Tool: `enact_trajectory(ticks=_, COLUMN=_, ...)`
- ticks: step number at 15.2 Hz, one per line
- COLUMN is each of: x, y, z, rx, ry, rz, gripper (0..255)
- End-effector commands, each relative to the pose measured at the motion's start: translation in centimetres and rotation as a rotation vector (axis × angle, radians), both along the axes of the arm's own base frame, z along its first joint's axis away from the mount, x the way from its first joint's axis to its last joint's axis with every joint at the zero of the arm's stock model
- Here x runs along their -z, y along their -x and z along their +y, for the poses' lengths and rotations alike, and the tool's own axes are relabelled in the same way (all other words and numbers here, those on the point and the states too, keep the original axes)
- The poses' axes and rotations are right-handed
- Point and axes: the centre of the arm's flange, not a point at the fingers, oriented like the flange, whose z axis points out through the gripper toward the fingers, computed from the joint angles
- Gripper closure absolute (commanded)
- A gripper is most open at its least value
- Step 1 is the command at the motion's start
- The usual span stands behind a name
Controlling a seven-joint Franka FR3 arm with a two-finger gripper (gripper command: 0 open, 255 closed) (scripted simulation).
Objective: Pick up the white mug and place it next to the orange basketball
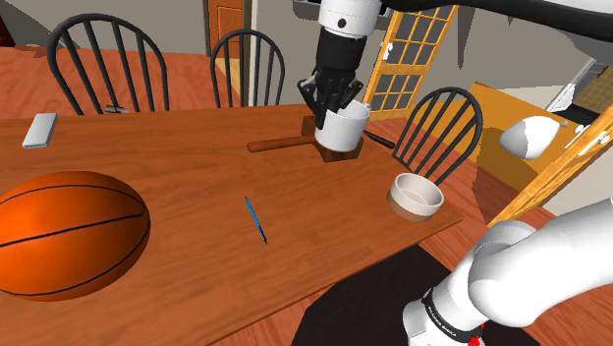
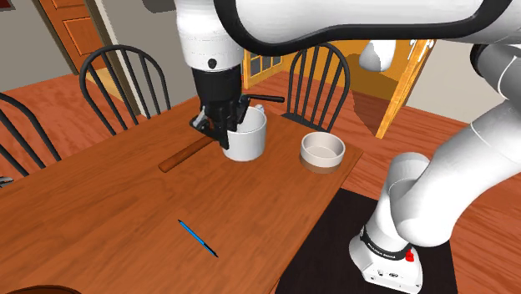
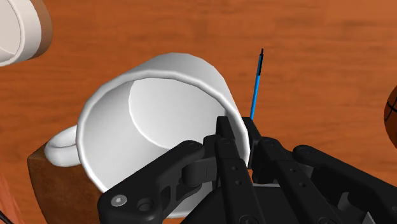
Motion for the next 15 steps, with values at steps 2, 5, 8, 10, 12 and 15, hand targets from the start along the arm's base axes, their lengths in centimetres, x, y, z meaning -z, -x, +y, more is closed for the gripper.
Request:
enact_trajectory(ticks=2, x=-0.1, y=0.4, z=3.9, rx=0.002, ry=0.000, rz=0.000, gripper=255)
enact_trajectory(ticks=5, x=-0.1, y=0.7, z=7.9, rx=0.002, ry=0.000, rz=0.000, gripper=255)
enact_trajectory(ticks=8, x=-0.2, y=1.0, z=11.8, rx=0.002, ry=0.000, rz=0.000, gripper=255)
enact_trajectory(ticks=10, x=-0.2, y=1.2, z=14.4, rx=0.002, ry=0.000, rz=0.000, gripper=255)
enact_trajectory(ticks=12, x=-0.2, y=1.4, z=17.1, rx=0.002, ry=0.000, rz=0.000, gripper=255)
enact_trajectory(ticks=15, x=-0.2, y=1.7, z=21.0, rx=0.002, ry=0.000, rz=0.000, gripper=255)
